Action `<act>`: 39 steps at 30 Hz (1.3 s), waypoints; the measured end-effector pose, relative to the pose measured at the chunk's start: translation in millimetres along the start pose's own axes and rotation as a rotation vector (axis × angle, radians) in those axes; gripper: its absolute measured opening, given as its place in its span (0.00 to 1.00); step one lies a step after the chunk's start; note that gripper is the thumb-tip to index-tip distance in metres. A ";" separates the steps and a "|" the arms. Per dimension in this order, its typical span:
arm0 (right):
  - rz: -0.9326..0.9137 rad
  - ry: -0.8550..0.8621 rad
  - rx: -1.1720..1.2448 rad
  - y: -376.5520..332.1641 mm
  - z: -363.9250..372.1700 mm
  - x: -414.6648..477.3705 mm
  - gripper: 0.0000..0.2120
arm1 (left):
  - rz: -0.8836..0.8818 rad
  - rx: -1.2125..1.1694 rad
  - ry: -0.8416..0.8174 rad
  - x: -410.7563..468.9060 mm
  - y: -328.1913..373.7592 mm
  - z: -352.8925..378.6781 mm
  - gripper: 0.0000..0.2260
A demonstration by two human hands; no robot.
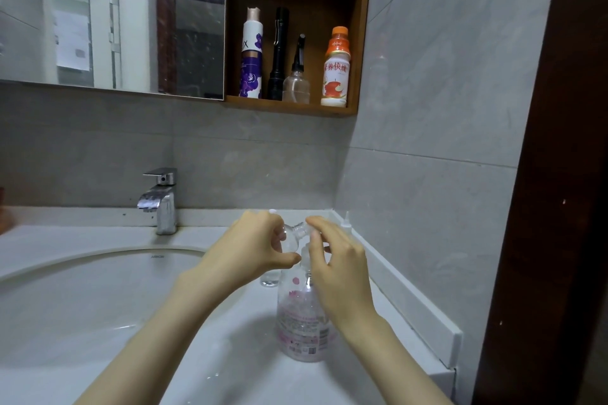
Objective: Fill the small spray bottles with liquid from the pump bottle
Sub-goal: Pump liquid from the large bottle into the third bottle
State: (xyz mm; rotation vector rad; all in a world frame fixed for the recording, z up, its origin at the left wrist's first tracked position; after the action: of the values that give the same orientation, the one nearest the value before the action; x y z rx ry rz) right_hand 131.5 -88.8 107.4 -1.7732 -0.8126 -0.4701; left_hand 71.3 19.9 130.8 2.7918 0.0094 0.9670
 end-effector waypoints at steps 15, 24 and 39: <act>-0.241 0.316 -0.199 -4.7 -10.0 -5.8 0.15 | 0.017 -0.020 0.024 -2.7 -4.4 8.1 0.11; 0.017 0.045 -0.112 3.0 1.4 17.0 0.20 | -0.006 -0.045 -0.017 -0.8 -5.5 8.2 0.11; 0.441 -0.715 -0.274 -10.0 54.1 66.2 0.17 | 0.016 0.005 -0.071 0.7 -3.6 3.6 0.15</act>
State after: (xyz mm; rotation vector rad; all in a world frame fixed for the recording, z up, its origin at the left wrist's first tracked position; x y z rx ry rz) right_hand 166.0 -16.5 139.3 -2.3394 -0.8172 0.3925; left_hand 74.2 22.8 127.8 2.8330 -0.0209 0.8713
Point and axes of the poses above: each hand's wrist, its own x-axis towards the middle knuckle, its own z-axis out of the palm, y = z × x, the point moved 8 cm from there along x, towards the middle knuckle, and after that the axes turned 15 degrees about z, right-handed, at the moved point
